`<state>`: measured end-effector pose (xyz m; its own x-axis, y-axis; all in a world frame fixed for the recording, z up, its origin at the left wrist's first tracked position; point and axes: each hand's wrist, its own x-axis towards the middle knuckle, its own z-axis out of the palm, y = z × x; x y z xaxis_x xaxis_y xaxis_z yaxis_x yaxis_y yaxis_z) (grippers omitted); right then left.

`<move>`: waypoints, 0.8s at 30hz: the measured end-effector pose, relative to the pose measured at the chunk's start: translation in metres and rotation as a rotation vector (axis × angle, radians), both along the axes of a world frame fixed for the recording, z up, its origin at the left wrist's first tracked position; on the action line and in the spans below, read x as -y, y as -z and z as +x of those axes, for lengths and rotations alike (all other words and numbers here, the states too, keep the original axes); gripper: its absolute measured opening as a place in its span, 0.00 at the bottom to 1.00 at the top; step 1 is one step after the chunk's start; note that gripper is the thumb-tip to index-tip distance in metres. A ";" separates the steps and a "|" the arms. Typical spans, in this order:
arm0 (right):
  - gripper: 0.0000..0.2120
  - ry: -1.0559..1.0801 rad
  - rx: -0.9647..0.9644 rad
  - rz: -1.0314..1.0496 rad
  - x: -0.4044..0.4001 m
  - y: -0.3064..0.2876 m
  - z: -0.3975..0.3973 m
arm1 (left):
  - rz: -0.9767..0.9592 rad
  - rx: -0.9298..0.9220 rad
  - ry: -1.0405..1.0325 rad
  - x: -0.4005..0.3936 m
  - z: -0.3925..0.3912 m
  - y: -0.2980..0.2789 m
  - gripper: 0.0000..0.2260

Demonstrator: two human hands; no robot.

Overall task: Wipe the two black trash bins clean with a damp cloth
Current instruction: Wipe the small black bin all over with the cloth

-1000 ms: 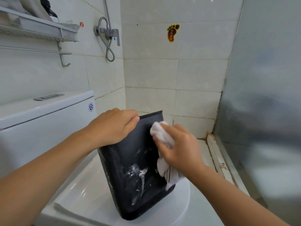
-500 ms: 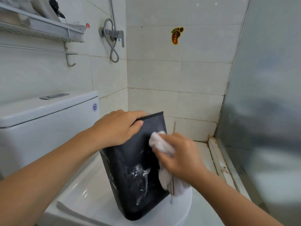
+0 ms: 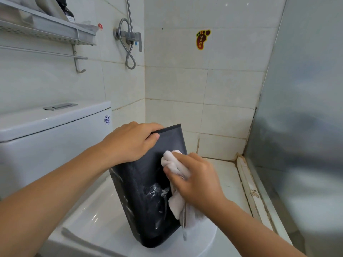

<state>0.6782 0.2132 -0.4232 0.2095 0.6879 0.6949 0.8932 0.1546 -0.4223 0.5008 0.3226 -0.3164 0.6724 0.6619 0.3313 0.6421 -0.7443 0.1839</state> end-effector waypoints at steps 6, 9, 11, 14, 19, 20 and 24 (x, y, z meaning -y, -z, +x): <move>0.12 0.117 -0.324 0.188 -0.017 -0.025 0.019 | 0.010 -0.036 0.022 0.009 0.005 -0.001 0.14; 0.20 0.024 -0.287 0.160 -0.019 -0.024 0.016 | 0.037 -0.043 0.030 0.009 0.006 0.001 0.14; 0.28 0.025 -0.073 0.057 -0.020 -0.010 0.015 | 0.024 -0.028 0.015 0.006 0.004 0.001 0.15; 0.30 0.151 0.067 -0.017 -0.026 0.004 0.016 | -0.001 -0.014 0.017 0.000 0.002 0.002 0.16; 0.28 0.167 0.051 0.094 -0.028 0.011 -0.009 | -0.027 0.020 0.008 -0.006 0.002 0.004 0.14; 0.29 0.119 0.082 0.104 -0.025 0.015 -0.016 | -0.035 0.035 -0.003 -0.009 0.001 0.004 0.13; 0.28 0.040 0.189 0.083 -0.021 0.018 -0.023 | -0.078 0.085 0.004 -0.018 -0.007 0.006 0.11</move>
